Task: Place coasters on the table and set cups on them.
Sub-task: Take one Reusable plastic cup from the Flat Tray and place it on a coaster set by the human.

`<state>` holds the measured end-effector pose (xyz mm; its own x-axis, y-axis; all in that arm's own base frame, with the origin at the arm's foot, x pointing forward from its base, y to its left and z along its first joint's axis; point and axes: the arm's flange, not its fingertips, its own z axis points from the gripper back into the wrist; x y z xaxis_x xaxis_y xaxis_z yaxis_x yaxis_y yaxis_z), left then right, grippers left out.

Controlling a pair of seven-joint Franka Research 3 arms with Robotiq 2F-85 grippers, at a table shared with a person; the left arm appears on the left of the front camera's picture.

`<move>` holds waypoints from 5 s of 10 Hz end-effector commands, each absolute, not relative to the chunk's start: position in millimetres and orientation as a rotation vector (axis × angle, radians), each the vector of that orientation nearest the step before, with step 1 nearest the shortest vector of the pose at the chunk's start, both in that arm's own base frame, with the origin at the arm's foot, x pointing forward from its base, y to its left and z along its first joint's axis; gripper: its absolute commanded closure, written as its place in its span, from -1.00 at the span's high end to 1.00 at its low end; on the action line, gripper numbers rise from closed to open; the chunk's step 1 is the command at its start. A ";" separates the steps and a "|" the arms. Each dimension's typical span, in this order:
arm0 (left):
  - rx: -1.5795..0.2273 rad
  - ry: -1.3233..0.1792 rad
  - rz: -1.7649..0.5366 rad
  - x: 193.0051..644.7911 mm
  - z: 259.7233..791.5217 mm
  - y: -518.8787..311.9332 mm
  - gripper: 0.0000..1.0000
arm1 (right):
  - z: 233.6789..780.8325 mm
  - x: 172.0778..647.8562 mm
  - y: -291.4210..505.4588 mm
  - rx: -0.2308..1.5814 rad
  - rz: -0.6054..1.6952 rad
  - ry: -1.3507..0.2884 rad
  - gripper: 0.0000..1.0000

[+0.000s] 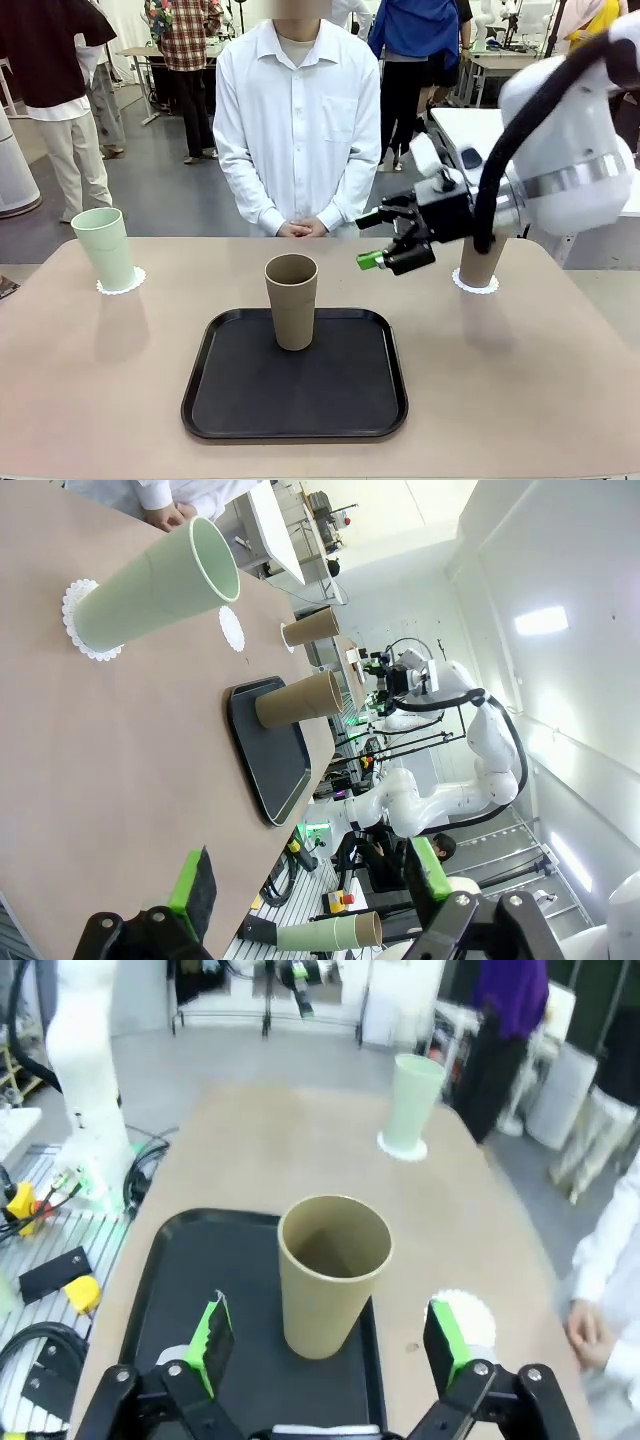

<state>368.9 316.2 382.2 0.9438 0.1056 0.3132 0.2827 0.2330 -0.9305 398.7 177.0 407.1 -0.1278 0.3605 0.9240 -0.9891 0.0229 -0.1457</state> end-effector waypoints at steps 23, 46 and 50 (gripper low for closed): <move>-1.335 -0.343 -0.120 367.2 385.3 316.2 1.00 | 250.1 445.8 244.9 1.036 1.234 -0.918 1.00; -1.335 -0.343 -0.120 367.2 385.3 316.2 1.00 | 238.2 446.8 323.7 1.244 1.338 -0.923 -1.00; -1.335 -0.343 -0.120 367.2 385.3 316.2 1.00 | 352.7 417.8 328.5 1.160 1.354 -0.901 -0.51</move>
<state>368.9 316.2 382.2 0.9438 0.1056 0.3131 0.2827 0.2330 -0.9305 435.2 328.9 312.7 0.0786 0.2186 0.9727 -0.9816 -0.1536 0.1138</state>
